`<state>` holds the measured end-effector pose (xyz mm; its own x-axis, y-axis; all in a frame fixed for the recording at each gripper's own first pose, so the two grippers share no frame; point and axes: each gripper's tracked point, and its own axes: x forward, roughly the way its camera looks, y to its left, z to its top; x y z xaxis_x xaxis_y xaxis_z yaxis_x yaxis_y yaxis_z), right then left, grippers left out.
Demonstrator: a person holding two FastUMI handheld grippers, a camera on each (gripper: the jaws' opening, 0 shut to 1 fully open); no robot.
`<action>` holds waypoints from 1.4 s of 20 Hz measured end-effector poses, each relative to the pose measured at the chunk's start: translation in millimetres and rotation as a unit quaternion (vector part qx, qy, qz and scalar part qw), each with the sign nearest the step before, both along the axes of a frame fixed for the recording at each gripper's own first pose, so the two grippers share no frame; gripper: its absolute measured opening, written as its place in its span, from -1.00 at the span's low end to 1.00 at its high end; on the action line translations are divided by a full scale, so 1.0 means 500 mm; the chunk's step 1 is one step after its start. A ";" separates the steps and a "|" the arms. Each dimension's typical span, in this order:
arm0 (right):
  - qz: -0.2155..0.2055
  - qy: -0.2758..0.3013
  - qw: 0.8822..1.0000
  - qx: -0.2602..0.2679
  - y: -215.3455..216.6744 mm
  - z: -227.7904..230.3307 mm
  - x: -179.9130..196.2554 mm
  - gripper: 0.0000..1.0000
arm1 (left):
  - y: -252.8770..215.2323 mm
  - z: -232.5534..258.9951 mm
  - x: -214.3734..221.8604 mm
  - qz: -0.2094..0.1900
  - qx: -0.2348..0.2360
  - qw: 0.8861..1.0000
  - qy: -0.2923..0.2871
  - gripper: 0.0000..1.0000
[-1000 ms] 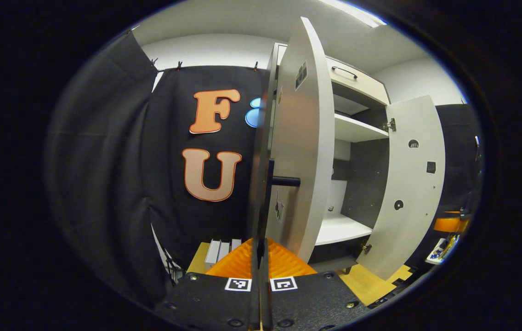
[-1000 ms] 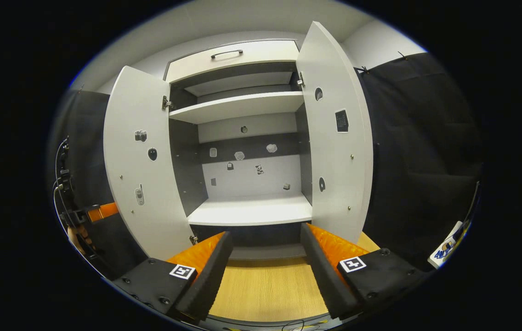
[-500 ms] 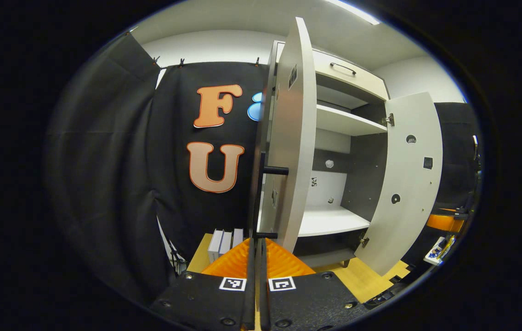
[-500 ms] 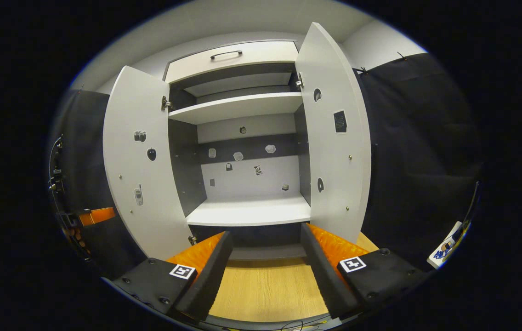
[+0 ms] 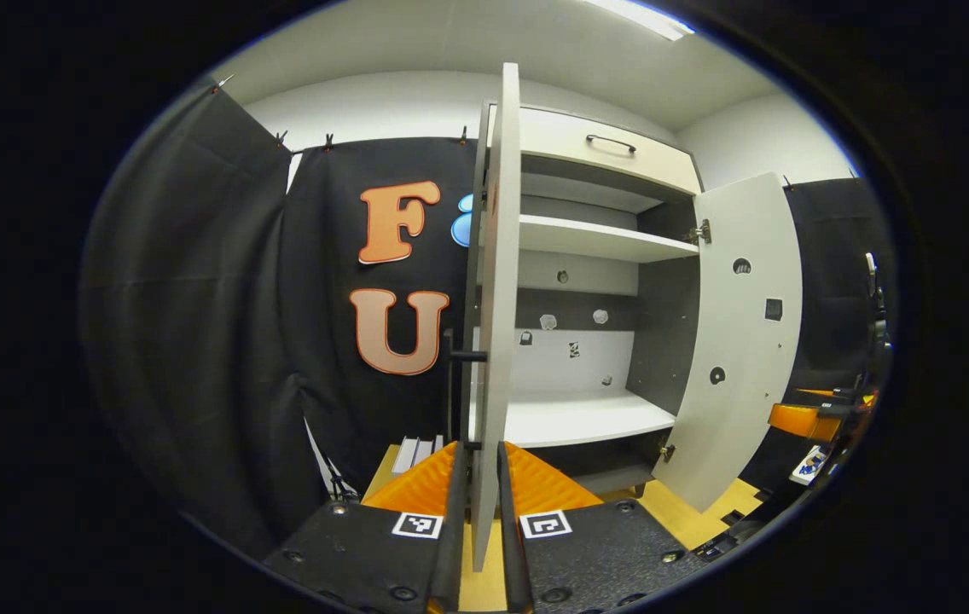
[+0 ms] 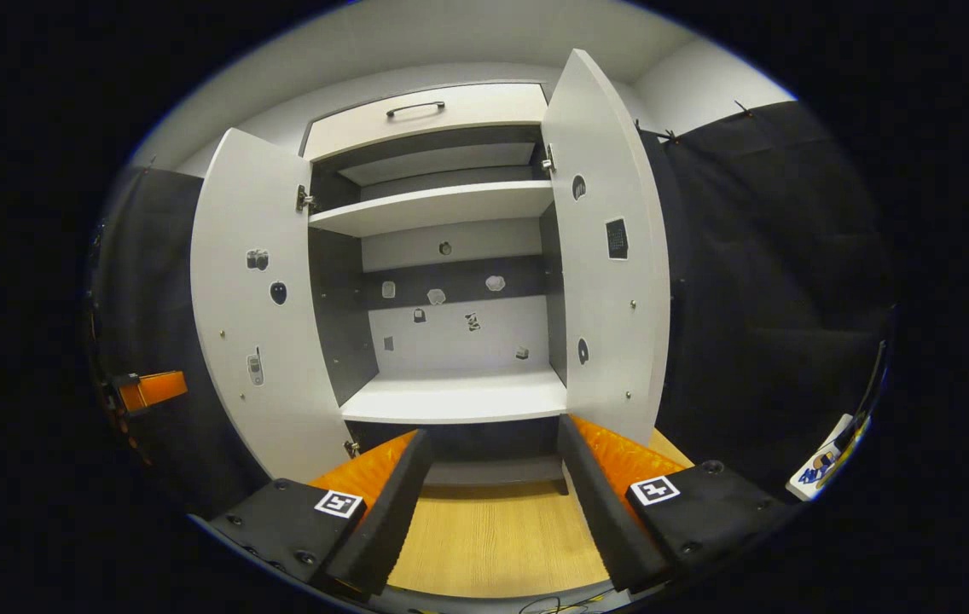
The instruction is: Open the right door of the double-door shoe cabinet with the right hand, and open the left door with the left hand.
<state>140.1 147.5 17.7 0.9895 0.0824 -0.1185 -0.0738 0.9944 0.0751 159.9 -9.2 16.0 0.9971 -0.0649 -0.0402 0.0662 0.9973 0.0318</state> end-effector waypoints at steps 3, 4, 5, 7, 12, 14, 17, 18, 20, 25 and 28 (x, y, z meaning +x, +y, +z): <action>-0.007 -0.007 1.000 -0.006 -0.019 0.017 -0.007 0.97 | -0.014 0.019 0.001 -0.007 0.006 1.000 -0.019 -0.27; -0.009 -0.010 1.000 -0.008 -0.023 0.023 -0.007 0.97 | -0.021 0.024 0.000 -0.011 0.004 1.000 -0.022 -0.09; -0.010 -0.013 1.000 -0.010 -0.028 0.031 -0.009 0.97 | -0.027 0.027 0.003 -0.012 0.003 1.000 -0.024 0.18; -0.013 -0.020 1.000 -0.013 -0.041 0.045 -0.014 0.97 | -0.041 0.033 0.001 -0.018 -0.001 0.999 -0.027 0.31; -0.030 -0.026 0.999 -0.030 -0.080 0.063 -0.014 0.76 | -0.060 0.048 0.002 -0.023 -0.004 0.999 -0.033 0.79; -0.032 -0.032 0.998 -0.034 -0.090 0.068 -0.015 0.76 | -0.066 0.052 0.002 -0.023 -0.004 0.999 -0.036 0.92; -0.033 -0.040 0.998 -0.039 -0.100 0.078 -0.016 0.76 | -0.070 0.055 0.004 -0.021 -0.005 0.999 -0.037 0.90; -0.033 -0.041 0.998 -0.039 -0.101 0.080 -0.016 0.76 | -0.070 0.057 0.003 -0.018 -0.006 0.999 -0.036 0.89; -0.033 -0.043 0.998 -0.039 -0.107 0.083 -0.015 0.77 | -0.069 0.053 0.003 -0.016 -0.008 0.999 -0.035 0.89; -0.032 -0.048 0.997 -0.042 -0.114 0.090 -0.016 0.77 | -0.069 0.054 0.004 -0.014 -0.008 0.999 -0.035 0.89; -0.031 -0.049 0.997 -0.044 -0.115 0.090 -0.018 0.97 | -0.069 0.054 0.003 -0.013 -0.007 0.999 -0.034 0.89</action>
